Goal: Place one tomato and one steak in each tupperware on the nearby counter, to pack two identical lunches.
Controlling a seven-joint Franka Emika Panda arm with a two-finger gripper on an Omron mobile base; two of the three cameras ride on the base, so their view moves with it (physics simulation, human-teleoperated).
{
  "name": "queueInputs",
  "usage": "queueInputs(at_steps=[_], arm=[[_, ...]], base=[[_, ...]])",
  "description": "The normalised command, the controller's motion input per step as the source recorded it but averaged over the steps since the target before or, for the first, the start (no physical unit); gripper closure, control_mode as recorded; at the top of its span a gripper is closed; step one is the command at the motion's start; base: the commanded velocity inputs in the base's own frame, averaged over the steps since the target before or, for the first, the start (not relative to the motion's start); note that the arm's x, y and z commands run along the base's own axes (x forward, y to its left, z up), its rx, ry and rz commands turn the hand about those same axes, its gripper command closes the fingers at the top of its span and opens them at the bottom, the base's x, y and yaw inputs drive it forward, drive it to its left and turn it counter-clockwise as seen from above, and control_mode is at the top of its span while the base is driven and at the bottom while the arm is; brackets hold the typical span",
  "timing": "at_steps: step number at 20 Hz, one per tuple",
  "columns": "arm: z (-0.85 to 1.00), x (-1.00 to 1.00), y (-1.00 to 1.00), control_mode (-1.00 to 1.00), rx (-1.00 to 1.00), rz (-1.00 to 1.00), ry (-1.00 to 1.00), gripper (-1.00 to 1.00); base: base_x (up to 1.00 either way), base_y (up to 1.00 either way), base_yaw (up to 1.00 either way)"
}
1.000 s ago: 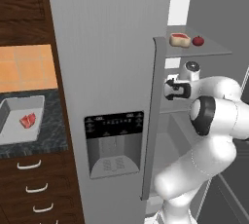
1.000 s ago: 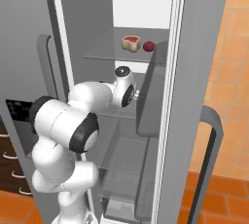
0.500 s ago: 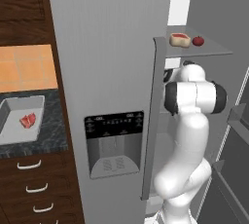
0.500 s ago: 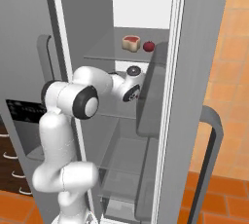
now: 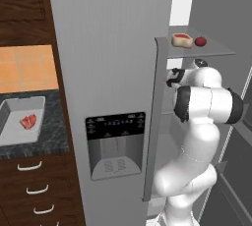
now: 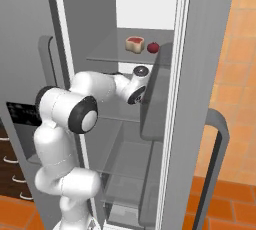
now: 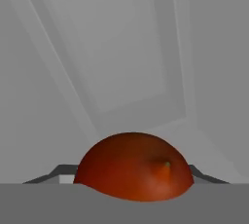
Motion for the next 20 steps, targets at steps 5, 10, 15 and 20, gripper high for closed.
queueInputs(at_steps=[5, 10, 15, 20], arm=[[0.58, -1.0, 0.42, -1.0, -0.03, 0.05, 0.0, 1.0], [0.46, -1.0, 0.34, -1.0, -0.03, 0.12, 0.0, 1.0], [0.32, -1.0, 0.19, -1.0, 0.0, 0.12, 0.0, 1.0], [0.39, -1.0, 0.07, -1.0, 0.0, 0.09, 0.01, 1.0]], base=[[0.0, 0.0, 0.0], [0.0, 0.0, 0.0], [0.0, 0.0, 0.0], [0.0, 0.0, 0.0]])
